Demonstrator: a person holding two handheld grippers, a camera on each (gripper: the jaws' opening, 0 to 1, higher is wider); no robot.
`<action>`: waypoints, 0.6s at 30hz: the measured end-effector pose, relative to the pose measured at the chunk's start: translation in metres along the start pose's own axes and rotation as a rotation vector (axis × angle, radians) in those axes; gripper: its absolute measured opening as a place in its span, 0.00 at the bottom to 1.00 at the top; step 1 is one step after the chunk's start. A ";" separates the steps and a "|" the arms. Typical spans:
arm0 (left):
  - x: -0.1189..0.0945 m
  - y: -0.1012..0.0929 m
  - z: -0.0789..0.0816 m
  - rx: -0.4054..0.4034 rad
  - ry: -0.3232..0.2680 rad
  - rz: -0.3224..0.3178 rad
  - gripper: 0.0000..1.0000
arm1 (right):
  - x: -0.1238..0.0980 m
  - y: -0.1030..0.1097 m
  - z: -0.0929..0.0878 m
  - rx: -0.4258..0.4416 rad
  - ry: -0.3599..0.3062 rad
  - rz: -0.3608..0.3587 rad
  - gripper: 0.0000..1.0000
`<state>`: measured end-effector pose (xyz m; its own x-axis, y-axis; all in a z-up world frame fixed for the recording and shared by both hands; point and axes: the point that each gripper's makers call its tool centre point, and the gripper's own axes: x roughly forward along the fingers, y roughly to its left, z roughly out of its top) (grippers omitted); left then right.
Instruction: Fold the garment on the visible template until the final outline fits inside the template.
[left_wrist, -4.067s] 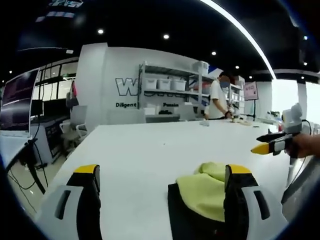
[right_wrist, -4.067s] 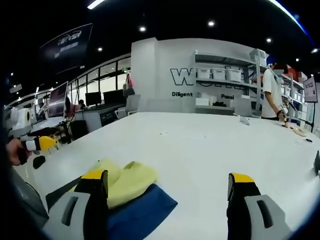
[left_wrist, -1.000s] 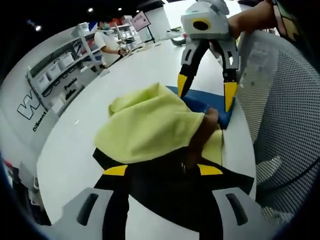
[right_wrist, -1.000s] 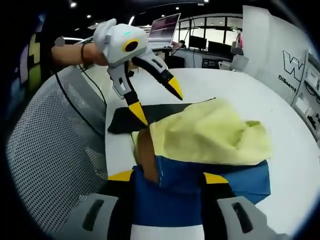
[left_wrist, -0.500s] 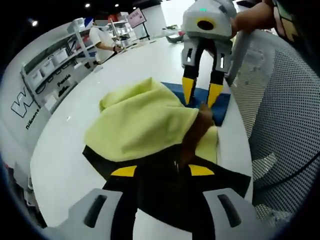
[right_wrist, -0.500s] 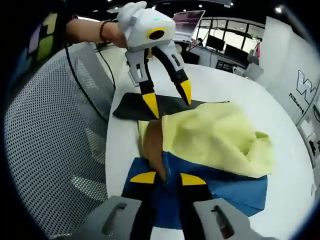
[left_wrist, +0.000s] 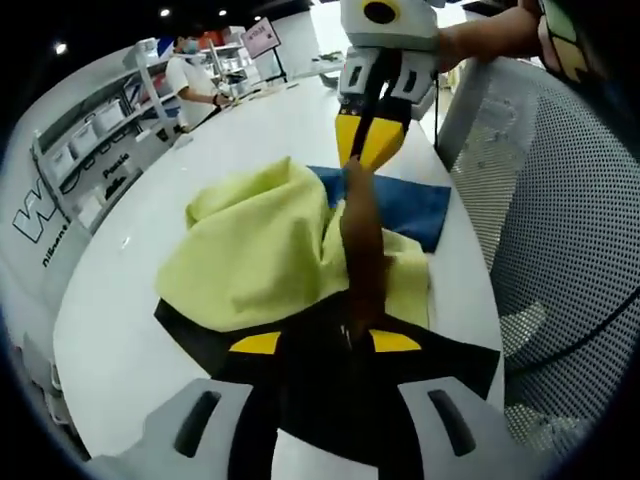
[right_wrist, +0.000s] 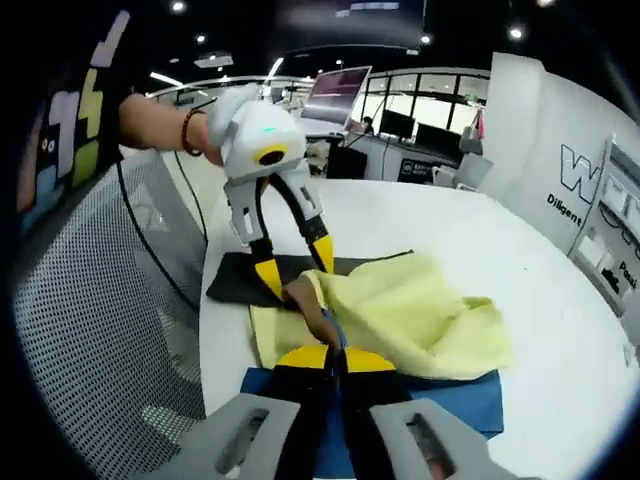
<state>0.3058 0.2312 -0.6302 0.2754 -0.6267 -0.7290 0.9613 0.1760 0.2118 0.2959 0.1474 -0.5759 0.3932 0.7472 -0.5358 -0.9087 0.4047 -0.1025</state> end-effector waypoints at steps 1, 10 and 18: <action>0.000 -0.001 0.000 0.007 -0.002 -0.005 0.25 | -0.002 -0.004 0.005 0.019 -0.030 -0.012 0.00; 0.002 -0.002 0.003 0.043 -0.009 -0.016 0.24 | -0.009 -0.022 0.027 0.043 -0.114 -0.055 0.00; 0.000 0.002 0.015 0.010 -0.067 0.010 0.00 | -0.012 -0.034 0.035 0.058 -0.151 -0.084 0.00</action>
<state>0.3073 0.2201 -0.6199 0.2835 -0.6742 -0.6819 0.9584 0.1750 0.2254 0.3270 0.1436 -0.5364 0.4882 0.7783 -0.3948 -0.8638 0.4956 -0.0913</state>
